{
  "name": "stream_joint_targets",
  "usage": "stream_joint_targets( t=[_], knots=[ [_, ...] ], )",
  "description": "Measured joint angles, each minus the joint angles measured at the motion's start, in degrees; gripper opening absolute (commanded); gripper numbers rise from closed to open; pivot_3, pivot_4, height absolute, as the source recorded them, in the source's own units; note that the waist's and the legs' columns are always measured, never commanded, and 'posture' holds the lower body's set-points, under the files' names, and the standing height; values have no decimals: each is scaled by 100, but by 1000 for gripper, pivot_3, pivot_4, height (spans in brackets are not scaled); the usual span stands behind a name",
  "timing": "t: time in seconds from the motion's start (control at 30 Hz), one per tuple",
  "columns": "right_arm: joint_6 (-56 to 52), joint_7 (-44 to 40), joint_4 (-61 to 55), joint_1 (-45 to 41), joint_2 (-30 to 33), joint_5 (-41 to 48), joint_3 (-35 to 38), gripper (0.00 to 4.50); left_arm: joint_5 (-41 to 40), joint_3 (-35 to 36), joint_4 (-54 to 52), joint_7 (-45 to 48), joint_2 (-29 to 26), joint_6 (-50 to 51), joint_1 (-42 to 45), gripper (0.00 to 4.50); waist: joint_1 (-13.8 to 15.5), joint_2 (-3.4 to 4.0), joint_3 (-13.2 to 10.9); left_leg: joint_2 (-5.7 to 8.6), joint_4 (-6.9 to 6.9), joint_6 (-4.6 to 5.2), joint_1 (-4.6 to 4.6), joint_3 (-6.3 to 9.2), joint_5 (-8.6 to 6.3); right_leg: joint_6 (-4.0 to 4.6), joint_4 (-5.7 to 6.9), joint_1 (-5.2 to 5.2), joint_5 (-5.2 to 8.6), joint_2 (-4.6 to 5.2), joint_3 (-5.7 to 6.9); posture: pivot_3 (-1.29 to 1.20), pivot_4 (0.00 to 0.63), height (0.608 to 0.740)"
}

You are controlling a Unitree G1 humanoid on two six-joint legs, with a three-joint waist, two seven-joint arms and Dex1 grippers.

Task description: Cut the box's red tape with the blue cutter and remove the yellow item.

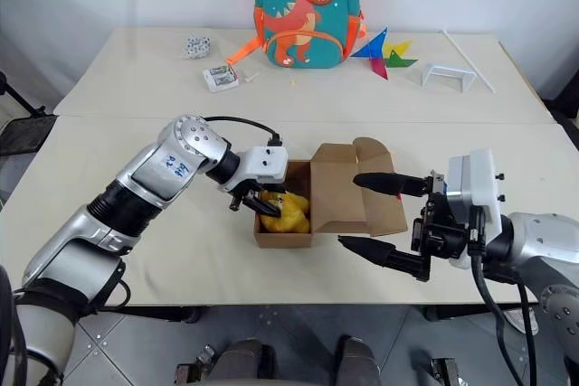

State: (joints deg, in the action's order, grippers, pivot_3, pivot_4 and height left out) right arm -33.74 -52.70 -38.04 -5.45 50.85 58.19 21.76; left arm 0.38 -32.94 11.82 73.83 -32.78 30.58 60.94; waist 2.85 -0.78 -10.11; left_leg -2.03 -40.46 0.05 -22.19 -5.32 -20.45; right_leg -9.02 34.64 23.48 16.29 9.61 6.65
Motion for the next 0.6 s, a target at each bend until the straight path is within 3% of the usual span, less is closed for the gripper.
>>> stream_joint_targets(
  t=[0.13,0.33,0.43,0.5,0.6],
  knots=[
    [18,7,5,3,-3,-61,0,4500,-148,230,28,82,91,22,-2,40,16,0,0,0,-7,1,-4,1,-1,0,0,0,0,0,0,0,150,740],
    [172,-25,113,134,-125,-276,-9,4500,-1248,1384,-179,393,274,536,12,40,-3,0,0,-1,-16,5,-6,4,-3,0,9,1,0,0,1,0,150,740],
    [446,-117,497,-56,-343,-572,-206,4500,-2254,2994,142,-230,728,550,-42,40,-42,-1,-1,-3,-36,5,-10,6,-3,0,14,0,0,0,-1,0,150,740],
    [558,-160,657,-183,-445,-724,-396,4500,-2650,3693,90,-503,655,573,-185,40,-118,3,2,-3,-30,5,-1,7,-3,0,23,-1,0,1,-3,0,150,740],
    [763,-265,918,-314,-570,-995,-598,4500,-2848,4449,-104,-871,266,572,-1081,40,-228,15,9,-3,6,3,28,9,-2,0,43,1,0,1,-9,0,150,740]
  ],
)
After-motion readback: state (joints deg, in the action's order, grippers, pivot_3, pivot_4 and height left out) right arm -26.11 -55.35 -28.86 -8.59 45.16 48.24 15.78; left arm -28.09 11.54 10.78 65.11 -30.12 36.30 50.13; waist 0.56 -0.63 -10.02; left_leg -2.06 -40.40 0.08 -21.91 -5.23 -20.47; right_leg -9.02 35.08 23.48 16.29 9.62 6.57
